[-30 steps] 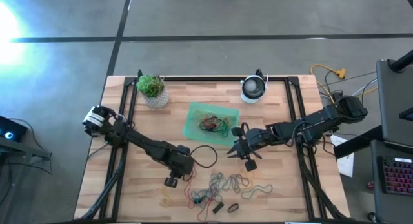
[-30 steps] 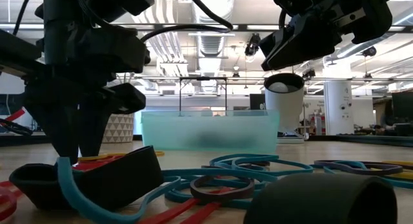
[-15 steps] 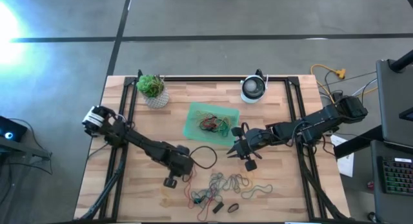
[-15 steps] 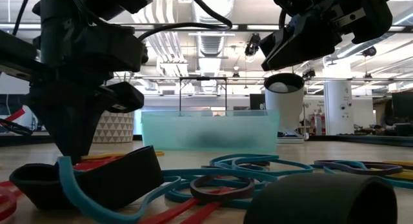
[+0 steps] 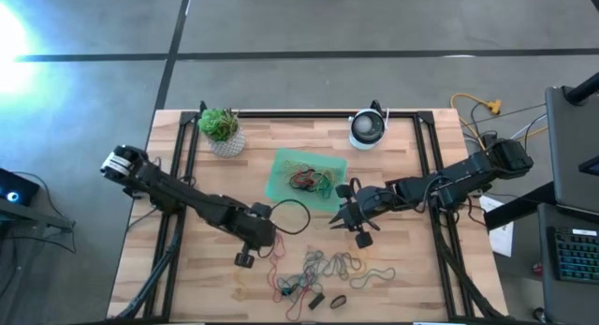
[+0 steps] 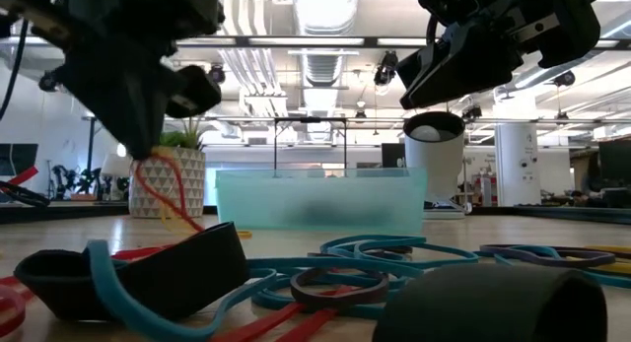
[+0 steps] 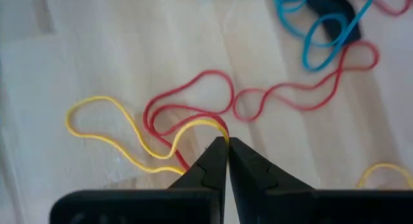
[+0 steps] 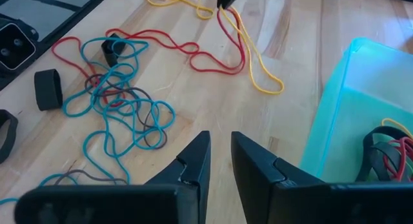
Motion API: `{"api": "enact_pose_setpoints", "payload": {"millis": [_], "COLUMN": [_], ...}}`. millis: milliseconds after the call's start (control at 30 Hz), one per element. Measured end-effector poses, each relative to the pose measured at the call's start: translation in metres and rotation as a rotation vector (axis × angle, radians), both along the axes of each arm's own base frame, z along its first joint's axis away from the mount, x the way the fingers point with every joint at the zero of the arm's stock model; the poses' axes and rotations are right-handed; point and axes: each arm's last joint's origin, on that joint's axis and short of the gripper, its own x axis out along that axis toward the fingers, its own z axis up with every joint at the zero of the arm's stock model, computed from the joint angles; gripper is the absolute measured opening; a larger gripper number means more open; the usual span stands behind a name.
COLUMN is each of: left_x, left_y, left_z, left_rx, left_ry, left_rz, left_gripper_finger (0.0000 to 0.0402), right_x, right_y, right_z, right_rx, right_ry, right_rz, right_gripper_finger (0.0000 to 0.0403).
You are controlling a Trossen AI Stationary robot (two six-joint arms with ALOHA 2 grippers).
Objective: Pick and place rubber bands into bin
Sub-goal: Put the yellow rubber band into the green bin
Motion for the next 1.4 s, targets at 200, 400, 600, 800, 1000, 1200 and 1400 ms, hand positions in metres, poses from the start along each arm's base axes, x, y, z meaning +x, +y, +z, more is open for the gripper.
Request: {"api": "enact_pose_setpoints", "payload": {"millis": [200,400,600,800,1000,1200,1400], "left_x": [0.001,0.001,0.0,0.0,0.003,0.008,0.007], "left_y": [0.0,-0.001,0.0,0.0,0.008,-0.004,0.001], "left_z": [0.005,0.004,0.001,0.003,-0.002,0.005,0.002], "left_rx": [-0.023,-0.023,-0.021,-0.021,0.101,-0.087,-0.076], "left_ry": [-0.038,-0.033,-0.025,-0.043,-0.066,-0.133,-0.141], "left_rz": [-0.003,-0.007,-0.007,-0.004,0.192,-0.002,0.036], "left_gripper_finger": [0.0,0.0,0.0,0.0,0.0,0.0,0.0], "right_x": [0.0,0.0,0.0,0.0,0.0,0.0,0.0], "right_y": [0.0,0.0,0.0,0.0,0.0,0.0,0.0], "right_z": [0.0,0.0,0.0,0.0,0.0,0.0,-0.001], "right_rx": [0.002,0.003,0.003,0.003,0.003,0.003,0.008], "right_ry": [0.002,0.002,0.002,0.002,0.002,0.002,0.005], "right_rz": [-0.002,-0.002,-0.002,-0.002,-0.002,-0.002,-0.006], "right_gripper_finger": [0.0056,0.0056,0.0056,0.0056,0.0057,0.0057,0.0057]}}
